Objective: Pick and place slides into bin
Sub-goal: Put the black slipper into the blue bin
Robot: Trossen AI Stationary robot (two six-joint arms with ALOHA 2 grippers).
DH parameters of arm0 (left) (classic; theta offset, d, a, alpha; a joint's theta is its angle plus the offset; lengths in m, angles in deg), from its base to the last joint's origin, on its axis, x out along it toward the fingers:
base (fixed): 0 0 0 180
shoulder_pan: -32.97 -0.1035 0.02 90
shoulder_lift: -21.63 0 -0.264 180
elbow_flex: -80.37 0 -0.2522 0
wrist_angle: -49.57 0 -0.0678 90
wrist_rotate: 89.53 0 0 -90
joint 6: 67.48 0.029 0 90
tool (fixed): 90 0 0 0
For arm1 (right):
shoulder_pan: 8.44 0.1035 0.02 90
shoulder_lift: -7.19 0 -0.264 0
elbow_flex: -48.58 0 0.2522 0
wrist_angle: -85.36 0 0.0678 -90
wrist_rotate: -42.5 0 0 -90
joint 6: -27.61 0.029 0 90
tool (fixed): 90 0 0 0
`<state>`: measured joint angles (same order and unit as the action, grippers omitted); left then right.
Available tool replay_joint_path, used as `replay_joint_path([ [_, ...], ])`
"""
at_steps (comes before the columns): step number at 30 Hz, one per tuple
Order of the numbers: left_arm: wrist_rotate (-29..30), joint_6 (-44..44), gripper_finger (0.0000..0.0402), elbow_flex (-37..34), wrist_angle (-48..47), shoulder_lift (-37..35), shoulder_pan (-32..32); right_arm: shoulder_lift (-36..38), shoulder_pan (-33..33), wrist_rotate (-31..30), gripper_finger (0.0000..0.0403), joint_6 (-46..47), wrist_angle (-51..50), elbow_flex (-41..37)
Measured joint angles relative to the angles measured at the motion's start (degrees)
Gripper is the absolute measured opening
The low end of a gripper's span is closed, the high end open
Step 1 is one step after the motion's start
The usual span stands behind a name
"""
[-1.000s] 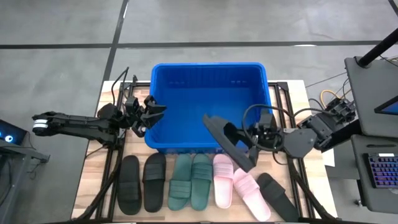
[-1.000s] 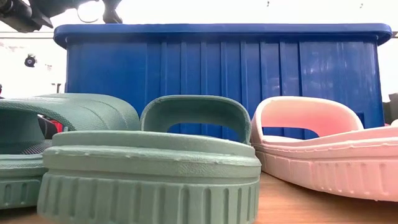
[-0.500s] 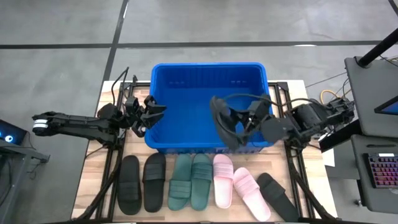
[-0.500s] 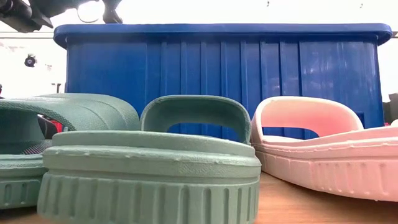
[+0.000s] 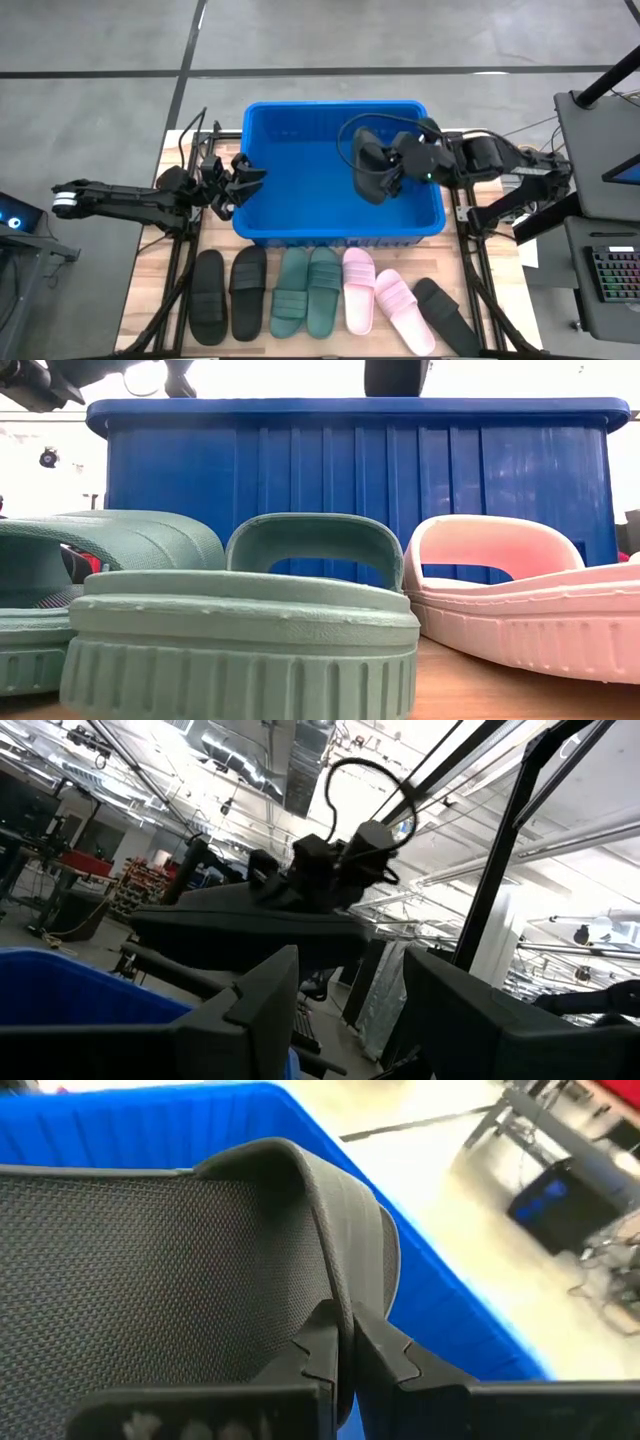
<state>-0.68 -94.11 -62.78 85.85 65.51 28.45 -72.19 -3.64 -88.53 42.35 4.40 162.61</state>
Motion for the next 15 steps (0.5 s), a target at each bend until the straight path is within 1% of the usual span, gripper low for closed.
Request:
replay_joint_path([
  [8, 3.7, 0.0, 0.0169, 0.0, 0.0, 0.0, 0.0, 1.0, -7.2, 1.1, 0.0008, -20.7, -0.3, 0.0],
  [12, 4.7, 0.1, 0.0169, 0.0, 0.0, 0.0, 0.0, 0.7, -12.0, 3.6, 0.0008, -28.1, -0.4, 0.0],
  [15, 5.9, 1.8, 0.0169, 0.0, 0.0, 0.3, 0.0, -0.2, -15.4, 3.9, 0.0008, -32.8, -0.3, 0.0],
])
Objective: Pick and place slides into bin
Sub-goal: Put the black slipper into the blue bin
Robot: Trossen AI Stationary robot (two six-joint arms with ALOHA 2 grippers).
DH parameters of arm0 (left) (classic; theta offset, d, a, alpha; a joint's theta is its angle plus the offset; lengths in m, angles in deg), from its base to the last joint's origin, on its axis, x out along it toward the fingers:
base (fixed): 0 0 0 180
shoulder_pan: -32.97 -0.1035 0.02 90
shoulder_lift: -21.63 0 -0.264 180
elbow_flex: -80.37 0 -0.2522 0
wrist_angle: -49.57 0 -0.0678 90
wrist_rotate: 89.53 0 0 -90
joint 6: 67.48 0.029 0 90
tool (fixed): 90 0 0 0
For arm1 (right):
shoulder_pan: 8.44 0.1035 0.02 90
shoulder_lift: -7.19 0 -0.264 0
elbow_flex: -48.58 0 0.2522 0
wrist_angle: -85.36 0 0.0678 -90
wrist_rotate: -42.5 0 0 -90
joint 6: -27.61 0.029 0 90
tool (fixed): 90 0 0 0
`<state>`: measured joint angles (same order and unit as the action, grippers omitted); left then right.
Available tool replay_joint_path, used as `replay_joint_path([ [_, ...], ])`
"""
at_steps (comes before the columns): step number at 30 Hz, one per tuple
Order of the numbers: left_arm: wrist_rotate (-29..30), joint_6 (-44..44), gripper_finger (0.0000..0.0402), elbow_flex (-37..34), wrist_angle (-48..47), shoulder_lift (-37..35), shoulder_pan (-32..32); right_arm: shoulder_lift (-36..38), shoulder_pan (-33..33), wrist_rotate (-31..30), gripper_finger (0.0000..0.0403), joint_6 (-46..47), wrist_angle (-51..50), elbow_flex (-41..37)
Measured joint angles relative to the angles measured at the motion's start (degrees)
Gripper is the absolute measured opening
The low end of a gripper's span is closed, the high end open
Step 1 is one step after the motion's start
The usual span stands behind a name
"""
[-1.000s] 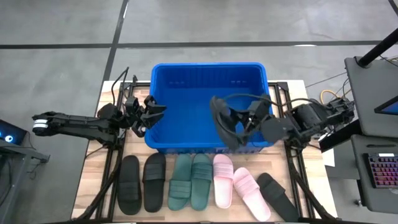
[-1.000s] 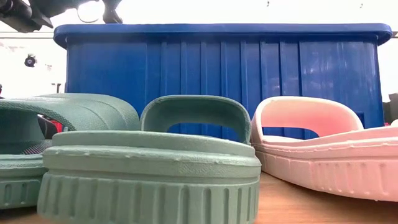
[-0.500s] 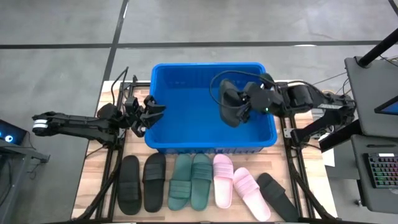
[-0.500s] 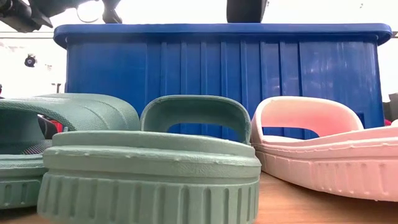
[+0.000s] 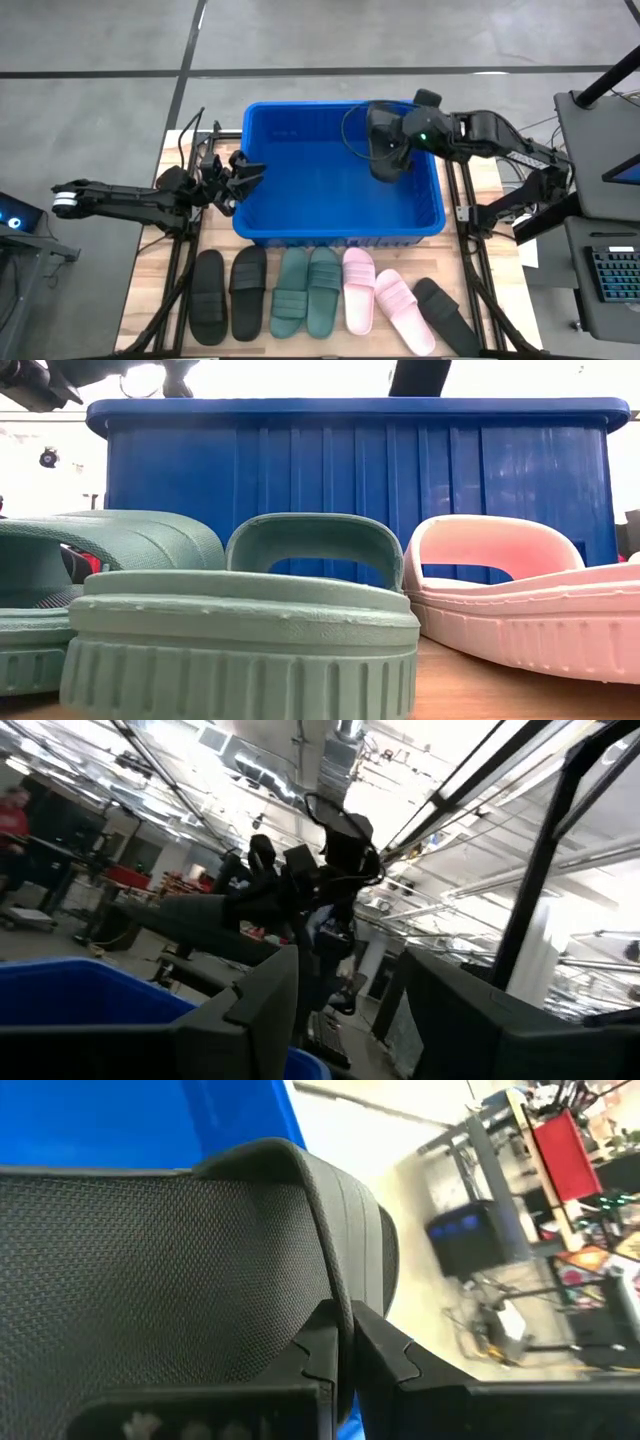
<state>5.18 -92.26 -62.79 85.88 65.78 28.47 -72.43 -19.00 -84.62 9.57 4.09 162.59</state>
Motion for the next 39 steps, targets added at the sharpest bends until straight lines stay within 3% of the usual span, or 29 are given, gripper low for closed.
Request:
replay_joint_path([
  [9, 5.0, 0.1, 0.0169, 0.0, 0.0, 0.1, 0.0, -3.5, -6.0, 0.3, 0.0008, -12.4, 0.1, -3.6],
  [20, 7.9, 0.3, 0.0169, 0.0, 0.0, 0.2, 0.0, -3.4, -9.2, 5.0, 0.0008, -14.6, 1.3, -12.8],
  [39, 7.8, 2.9, 0.0169, 0.0, 0.0, 0.5, 0.0, -4.2, -13.7, 7.3, 0.0008, -20.7, 20.0, -30.7],
])
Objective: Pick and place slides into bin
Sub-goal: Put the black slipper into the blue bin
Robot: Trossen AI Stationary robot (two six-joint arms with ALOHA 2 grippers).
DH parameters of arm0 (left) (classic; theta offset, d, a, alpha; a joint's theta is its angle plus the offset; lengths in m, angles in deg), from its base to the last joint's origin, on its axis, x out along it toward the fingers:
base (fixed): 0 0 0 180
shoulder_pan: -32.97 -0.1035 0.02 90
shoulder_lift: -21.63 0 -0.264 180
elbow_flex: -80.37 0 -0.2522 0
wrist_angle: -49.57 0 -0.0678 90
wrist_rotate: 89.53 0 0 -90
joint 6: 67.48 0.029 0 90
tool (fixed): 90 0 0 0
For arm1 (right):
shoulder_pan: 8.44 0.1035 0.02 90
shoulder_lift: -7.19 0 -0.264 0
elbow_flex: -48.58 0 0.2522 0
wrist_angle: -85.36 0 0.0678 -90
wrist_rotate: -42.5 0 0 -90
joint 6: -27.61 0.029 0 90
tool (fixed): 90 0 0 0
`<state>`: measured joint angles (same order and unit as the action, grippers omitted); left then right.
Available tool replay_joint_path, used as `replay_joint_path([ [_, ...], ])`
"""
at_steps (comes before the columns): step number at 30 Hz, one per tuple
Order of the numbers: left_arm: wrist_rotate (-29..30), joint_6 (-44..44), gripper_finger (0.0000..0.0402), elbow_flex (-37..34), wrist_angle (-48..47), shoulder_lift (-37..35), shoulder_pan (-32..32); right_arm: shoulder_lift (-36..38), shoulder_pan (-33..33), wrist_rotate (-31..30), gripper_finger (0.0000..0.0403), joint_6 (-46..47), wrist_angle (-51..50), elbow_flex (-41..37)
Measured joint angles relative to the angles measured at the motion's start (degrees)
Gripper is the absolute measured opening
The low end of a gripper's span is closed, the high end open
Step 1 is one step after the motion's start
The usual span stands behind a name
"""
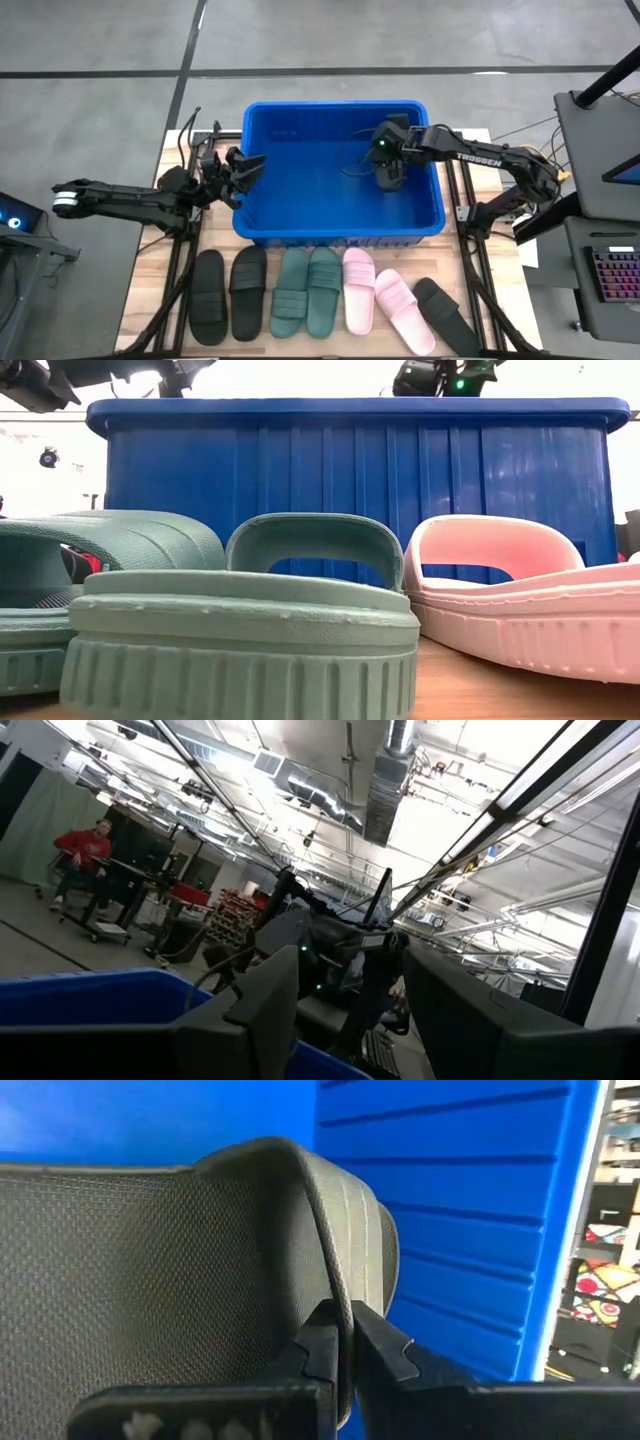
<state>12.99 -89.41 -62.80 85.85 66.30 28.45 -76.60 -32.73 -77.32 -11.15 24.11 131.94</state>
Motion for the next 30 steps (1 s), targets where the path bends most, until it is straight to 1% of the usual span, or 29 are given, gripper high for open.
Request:
replay_joint_path([
  [4, 0.0, 0.0, 0.0169, 0.0, 0.0, 0.0, 0.0, -0.8, -0.8, -0.4, 0.0008, -2.0, 2.2, -0.5],
  [8, 0.0, 0.0, 0.0169, 0.0, 0.0, -0.1, 0.0, -2.2, -1.2, -4.2, 0.0008, -3.1, 2.8, -1.9],
  [9, 0.0, 0.0, 0.0169, 0.0, 0.0, -0.1, 0.0, -2.4, -1.3, -4.3, 0.0008, -2.7, 3.3, -2.4],
  [12, 0.0, -0.1, 0.0169, 0.0, 0.0, -0.1, 0.0, -2.6, -1.8, -3.5, 0.0008, -2.2, 5.5, -4.8],
  [22, -0.1, -0.1, 0.0169, 0.0, 0.0, -0.1, 0.0, -2.7, -3.6, -2.8, 0.0008, -6.0, 15.3, -14.9],
  [25, -0.1, -0.1, 0.0169, 0.0, 0.0, -0.1, 0.0, -2.7, -4.4, -2.8, 0.0008, -7.5, 19.8, -16.7],
  [30, -0.1, -0.1, 0.0169, 0.0, 0.0, -0.1, 0.0, -2.7, -6.2, -1.7, 0.0008, -9.4, 21.2, -17.6],
])
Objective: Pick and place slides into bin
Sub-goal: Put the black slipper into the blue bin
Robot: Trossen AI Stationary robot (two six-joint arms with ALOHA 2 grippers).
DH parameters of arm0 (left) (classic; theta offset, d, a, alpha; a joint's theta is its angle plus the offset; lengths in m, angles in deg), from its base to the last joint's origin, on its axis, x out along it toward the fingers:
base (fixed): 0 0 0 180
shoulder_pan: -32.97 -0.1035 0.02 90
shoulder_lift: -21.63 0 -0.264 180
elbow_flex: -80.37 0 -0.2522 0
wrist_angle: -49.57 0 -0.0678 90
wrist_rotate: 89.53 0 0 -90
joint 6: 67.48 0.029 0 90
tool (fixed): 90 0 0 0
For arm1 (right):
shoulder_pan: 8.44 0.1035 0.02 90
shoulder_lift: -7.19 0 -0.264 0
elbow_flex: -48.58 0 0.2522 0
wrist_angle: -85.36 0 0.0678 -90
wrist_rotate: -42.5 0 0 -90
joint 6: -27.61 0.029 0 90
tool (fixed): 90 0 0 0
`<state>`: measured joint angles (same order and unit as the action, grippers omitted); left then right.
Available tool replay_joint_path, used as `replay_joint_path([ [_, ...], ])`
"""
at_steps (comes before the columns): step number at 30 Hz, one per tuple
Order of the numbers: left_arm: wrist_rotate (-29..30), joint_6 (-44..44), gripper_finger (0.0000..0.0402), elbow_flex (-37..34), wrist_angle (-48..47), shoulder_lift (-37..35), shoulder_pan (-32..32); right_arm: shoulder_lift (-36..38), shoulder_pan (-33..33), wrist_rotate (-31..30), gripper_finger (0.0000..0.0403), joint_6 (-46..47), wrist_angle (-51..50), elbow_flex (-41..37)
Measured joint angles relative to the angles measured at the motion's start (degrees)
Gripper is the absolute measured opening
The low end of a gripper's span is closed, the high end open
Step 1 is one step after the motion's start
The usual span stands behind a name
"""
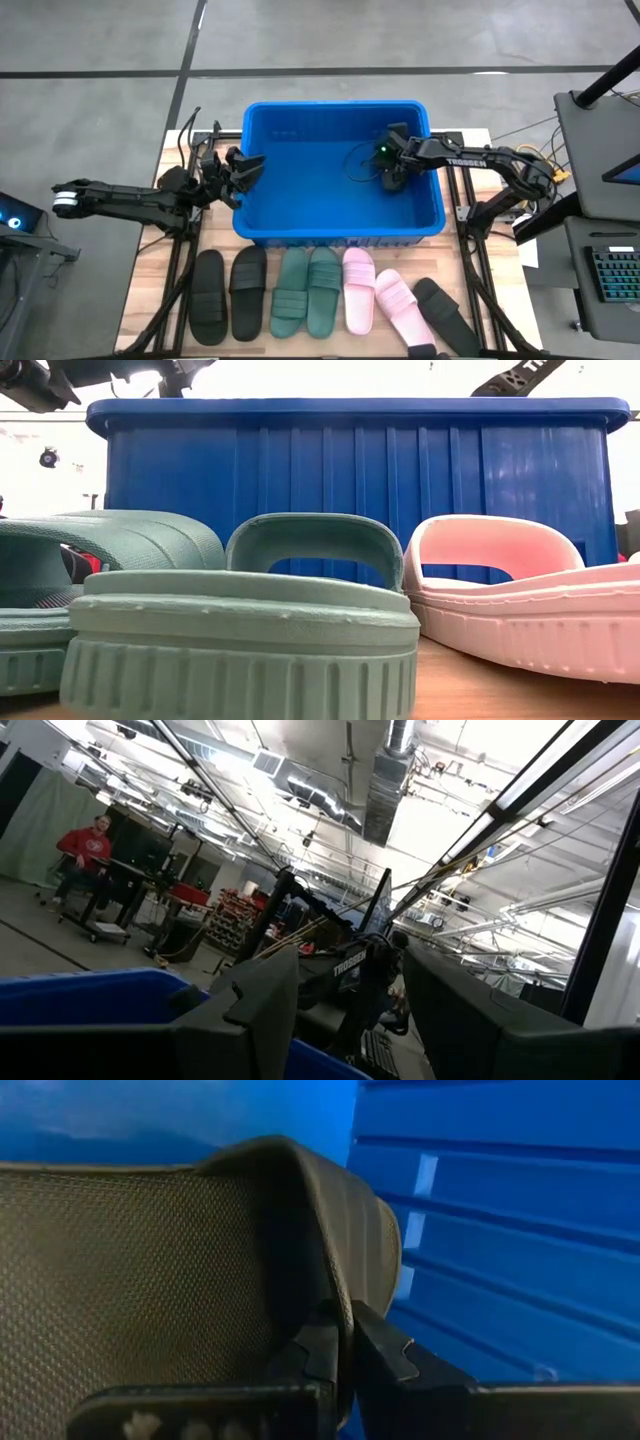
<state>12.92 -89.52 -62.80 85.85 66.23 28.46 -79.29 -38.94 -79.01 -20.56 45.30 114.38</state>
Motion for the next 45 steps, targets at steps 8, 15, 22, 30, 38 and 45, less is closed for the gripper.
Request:
replay_joint_path([
  [8, 0.0, 0.0, 0.0169, 0.0, 0.0, 0.0, 0.0, 0.0, -2.3, 1.5, 0.0008, -2.1, 1.6, -1.8],
  [15, 0.0, 0.0, 0.0169, 0.0, 0.0, 0.1, 0.0, 0.0, -2.9, 3.6, 0.0008, -1.5, 3.1, -3.1],
  [22, 0.0, -0.1, 0.0169, 0.0, 0.0, 0.6, 0.0, 0.0, -3.8, 4.8, 0.0008, -0.4, 4.4, -3.5],
  [30, 0.0, -0.2, 0.0169, 0.0, 0.0, 0.8, 0.0, 0.0, -5.2, 7.8, 0.0032, 1.4, 3.8, -3.0],
  [38, -0.1, -0.9, 0.0169, 0.0, 0.0, 0.8, 0.0, 0.0, -5.2, 8.1, 0.0098, 3.3, 3.6, -1.7],
  [45, -1.3, -3.5, 0.0169, 0.0, 0.0, 0.8, 0.0, 0.0, -5.2, 8.8, 0.0134, 7.7, -1.0, 2.3],
])
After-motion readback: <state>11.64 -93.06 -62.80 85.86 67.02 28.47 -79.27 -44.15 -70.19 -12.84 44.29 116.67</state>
